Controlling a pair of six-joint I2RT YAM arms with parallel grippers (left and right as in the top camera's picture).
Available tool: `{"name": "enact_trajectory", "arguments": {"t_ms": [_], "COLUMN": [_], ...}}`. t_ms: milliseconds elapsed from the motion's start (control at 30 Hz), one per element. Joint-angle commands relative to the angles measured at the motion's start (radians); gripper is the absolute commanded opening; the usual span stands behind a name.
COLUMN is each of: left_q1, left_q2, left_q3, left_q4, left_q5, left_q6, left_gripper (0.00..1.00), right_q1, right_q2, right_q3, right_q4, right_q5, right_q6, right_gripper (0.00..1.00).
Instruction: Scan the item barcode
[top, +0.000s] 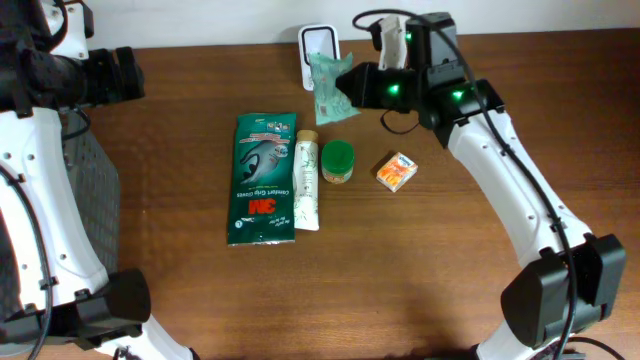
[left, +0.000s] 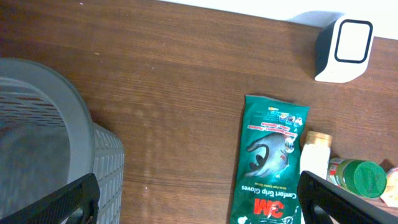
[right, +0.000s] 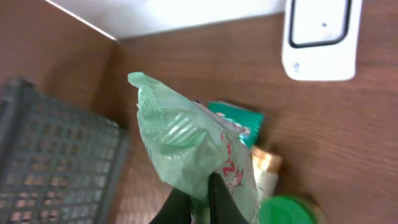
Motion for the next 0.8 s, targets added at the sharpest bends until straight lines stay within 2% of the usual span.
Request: {"name": "enact_trajectory", "arguments": {"t_ms": [0, 267, 433, 600, 767], "left_q1": [-0.001, -0.001, -0.001, -0.001, -0.001], "left_q2": [0.000, 0.000, 0.000, 0.000, 0.000], "left_q3": [0.005, 0.005, 0.005, 0.005, 0.005], "left_q4": [0.002, 0.002, 0.002, 0.002, 0.002], "left_q5": [0.010, 0.010, 0.010, 0.010, 0.010], "left_q6": [0.008, 0.008, 0.008, 0.008, 0.008], "left_gripper": [0.99, 0.99, 0.99, 0.99, 0.99], "right_q1": [-0.016, -0.139, -0.207, -0.215, -0.215], "right_q2": [-0.004, -0.001, 0.039, 0.052, 0.055], "right_q3": [0.027, 0.002, -0.071, -0.155, -0.163], "right_q4": [-0.062, -0.435, -0.636, -0.680, -0.669], "right_q5": [0.062, 0.105, 0.172, 0.343, 0.474], "right_q6": [-0.044, -0.045, -0.117, -0.127, -0.125], "right_gripper": [0.04, 0.04, 0.04, 0.04, 0.04]}}
